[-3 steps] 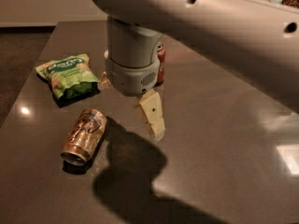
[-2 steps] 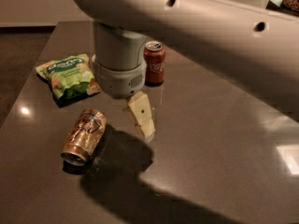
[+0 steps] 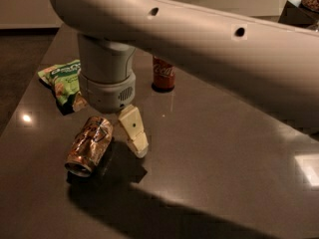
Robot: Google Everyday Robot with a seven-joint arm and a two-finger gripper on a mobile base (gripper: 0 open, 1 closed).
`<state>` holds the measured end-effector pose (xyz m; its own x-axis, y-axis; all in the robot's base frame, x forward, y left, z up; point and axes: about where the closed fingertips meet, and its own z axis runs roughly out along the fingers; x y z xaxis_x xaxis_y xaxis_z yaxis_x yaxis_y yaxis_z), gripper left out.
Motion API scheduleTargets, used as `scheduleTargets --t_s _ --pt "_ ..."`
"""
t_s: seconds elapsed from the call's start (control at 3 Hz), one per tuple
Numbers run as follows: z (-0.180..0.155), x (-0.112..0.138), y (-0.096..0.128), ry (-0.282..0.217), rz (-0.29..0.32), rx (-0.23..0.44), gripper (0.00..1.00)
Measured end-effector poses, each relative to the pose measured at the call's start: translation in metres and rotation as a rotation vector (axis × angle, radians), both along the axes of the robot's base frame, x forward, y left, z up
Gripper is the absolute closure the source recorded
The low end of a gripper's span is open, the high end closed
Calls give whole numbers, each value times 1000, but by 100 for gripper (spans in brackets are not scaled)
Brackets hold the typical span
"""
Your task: Pick orange can
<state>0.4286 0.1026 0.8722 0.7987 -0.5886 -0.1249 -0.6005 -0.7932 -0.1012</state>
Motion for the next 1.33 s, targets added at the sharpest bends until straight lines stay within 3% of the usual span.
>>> scheduleTargets --t_s 0.67,1.0,1.33 --pt "-18 -8 19 13 77 -43 0" --pt "-22 -8 21 32 76 -74 15" --pt "-17 -12 19 55 75 -72 38"
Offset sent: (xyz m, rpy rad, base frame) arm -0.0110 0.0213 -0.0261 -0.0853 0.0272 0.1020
